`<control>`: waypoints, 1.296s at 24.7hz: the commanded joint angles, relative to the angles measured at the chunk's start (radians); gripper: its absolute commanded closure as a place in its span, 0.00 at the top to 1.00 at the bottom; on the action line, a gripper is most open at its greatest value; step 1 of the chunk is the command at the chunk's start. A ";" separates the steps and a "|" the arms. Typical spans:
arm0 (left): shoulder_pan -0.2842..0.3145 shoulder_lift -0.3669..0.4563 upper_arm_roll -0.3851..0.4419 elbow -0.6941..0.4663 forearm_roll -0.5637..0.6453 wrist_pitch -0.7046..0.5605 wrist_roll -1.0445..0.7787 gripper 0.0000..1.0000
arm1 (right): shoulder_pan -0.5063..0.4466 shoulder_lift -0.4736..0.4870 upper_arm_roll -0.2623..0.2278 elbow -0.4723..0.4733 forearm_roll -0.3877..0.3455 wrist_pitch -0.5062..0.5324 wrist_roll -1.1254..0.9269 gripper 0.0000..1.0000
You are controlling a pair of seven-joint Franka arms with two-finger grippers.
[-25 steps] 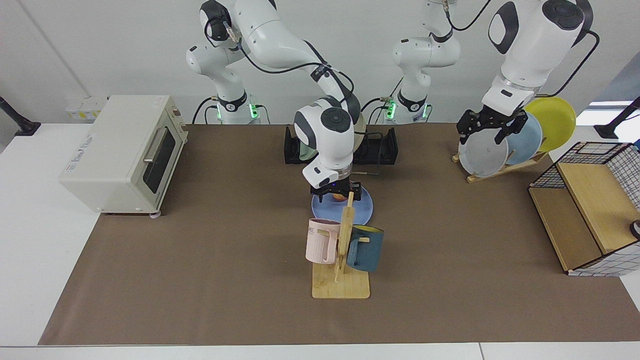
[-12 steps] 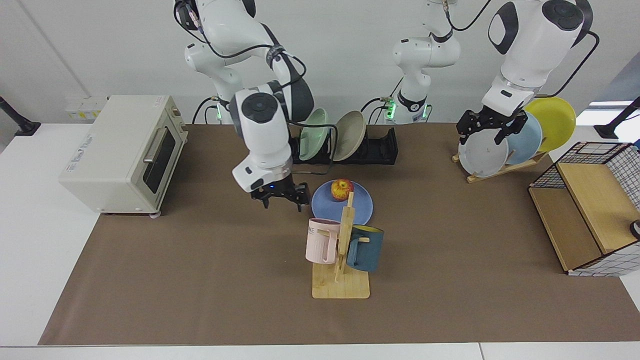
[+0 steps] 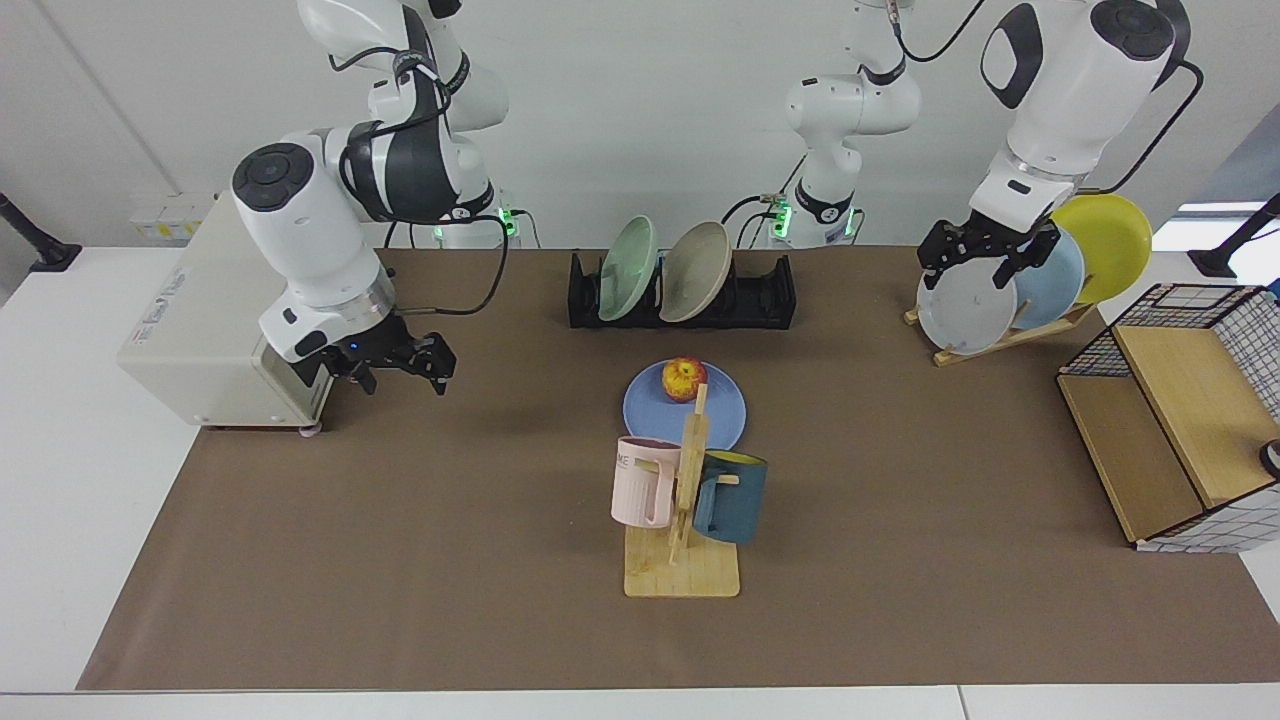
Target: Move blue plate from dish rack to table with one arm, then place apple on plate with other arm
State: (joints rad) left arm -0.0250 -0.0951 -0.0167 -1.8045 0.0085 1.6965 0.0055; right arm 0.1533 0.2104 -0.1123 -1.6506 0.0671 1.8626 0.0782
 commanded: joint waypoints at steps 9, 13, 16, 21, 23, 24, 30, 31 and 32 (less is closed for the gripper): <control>0.011 -0.009 -0.009 0.007 0.011 0.005 -0.002 1.00 | -0.074 -0.289 0.016 -0.261 -0.016 0.055 -0.072 1.00; 0.011 -0.011 -0.009 0.007 0.007 0.003 -0.004 1.00 | -0.069 -0.246 0.019 -0.149 -0.078 -0.077 -0.075 1.00; 0.011 -0.011 -0.009 0.007 0.005 0.006 -0.002 1.00 | -0.060 -0.241 0.017 -0.126 -0.072 -0.106 -0.049 1.00; 0.011 -0.011 -0.009 0.007 0.002 0.023 -0.005 1.00 | -0.060 -0.221 0.022 -0.057 -0.076 -0.172 0.014 1.00; 0.011 -0.011 -0.009 0.007 0.002 0.023 -0.005 1.00 | -0.057 -0.192 0.029 0.009 -0.076 -0.192 0.049 1.00; 0.011 -0.011 -0.009 0.007 0.002 0.023 -0.007 1.00 | -0.057 -0.186 0.031 0.026 -0.078 -0.192 0.070 1.00; 0.011 -0.011 -0.009 0.007 0.002 0.026 -0.032 1.00 | -0.037 -0.183 0.033 0.020 -0.073 -0.155 0.137 1.00; 0.011 -0.011 -0.009 0.007 0.002 0.031 -0.030 1.00 | -0.035 -0.183 0.033 0.020 -0.076 -0.145 0.138 1.00; 0.011 -0.011 -0.009 0.008 0.002 0.034 -0.029 1.00 | -0.035 -0.183 0.033 0.018 -0.076 -0.140 0.138 1.00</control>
State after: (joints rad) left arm -0.0215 -0.0978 -0.0191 -1.7995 0.0084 1.7133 -0.0112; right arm 0.1165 0.0077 -0.0807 -1.6583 0.0062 1.7126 0.1875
